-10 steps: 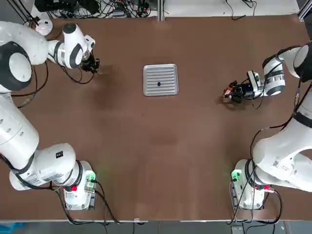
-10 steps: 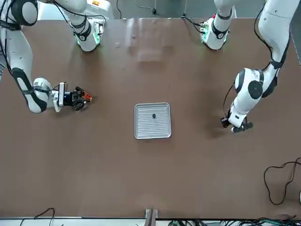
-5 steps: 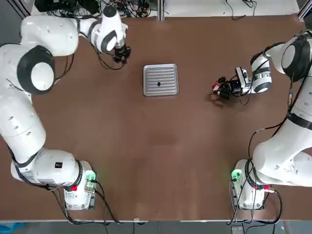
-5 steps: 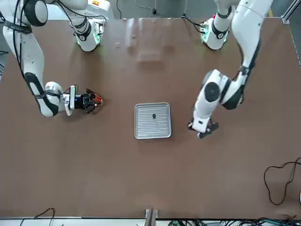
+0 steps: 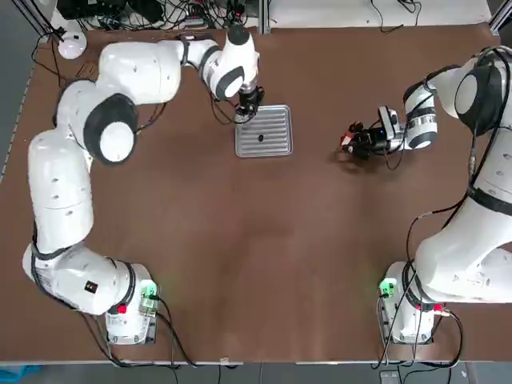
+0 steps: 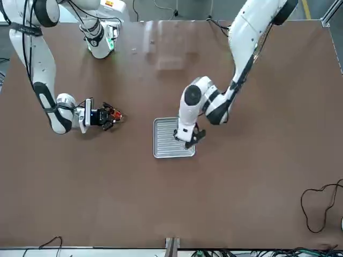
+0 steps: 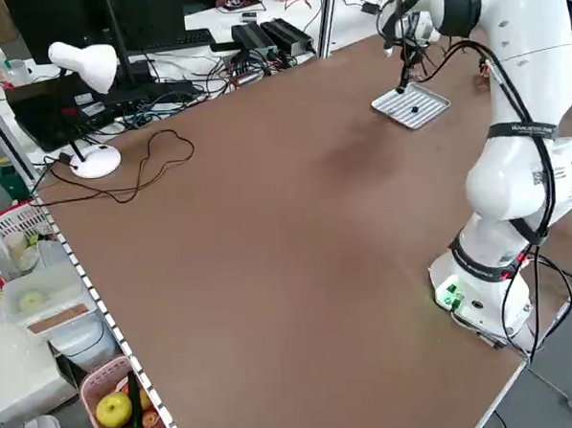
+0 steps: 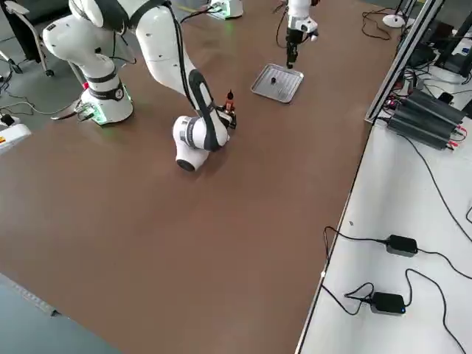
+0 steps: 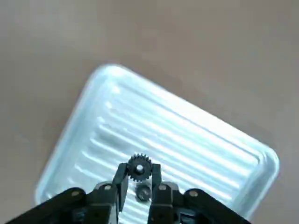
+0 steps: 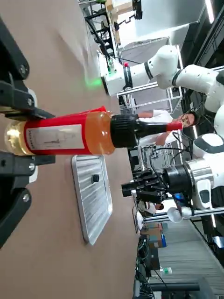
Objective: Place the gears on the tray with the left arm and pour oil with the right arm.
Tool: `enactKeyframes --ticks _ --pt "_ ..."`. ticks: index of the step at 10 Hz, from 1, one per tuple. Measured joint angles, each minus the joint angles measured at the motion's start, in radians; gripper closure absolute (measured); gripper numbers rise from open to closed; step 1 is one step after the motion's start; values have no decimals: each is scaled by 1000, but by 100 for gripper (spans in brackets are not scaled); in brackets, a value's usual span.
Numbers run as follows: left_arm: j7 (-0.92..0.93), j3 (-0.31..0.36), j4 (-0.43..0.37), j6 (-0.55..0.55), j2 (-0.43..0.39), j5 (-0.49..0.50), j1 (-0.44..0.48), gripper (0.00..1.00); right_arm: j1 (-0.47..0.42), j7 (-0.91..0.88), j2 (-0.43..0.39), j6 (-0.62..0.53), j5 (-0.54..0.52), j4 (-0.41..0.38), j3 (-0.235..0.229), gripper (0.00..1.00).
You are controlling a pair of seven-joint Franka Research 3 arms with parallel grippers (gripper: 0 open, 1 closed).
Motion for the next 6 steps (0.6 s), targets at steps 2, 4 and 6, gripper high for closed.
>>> enactKeyframes --ticks 2,4,6 --pt "-37 13 87 0 67 0 -81 76 37 3 -2 10 41 -4 0 69" --pt "-37 59 149 -1 121 0 -144 76 64 5 -2 18 73 -5 -1 69" --pt "-37 78 162 -1 159 0 -164 76 87 5 -2 29 102 -6 -1 69"
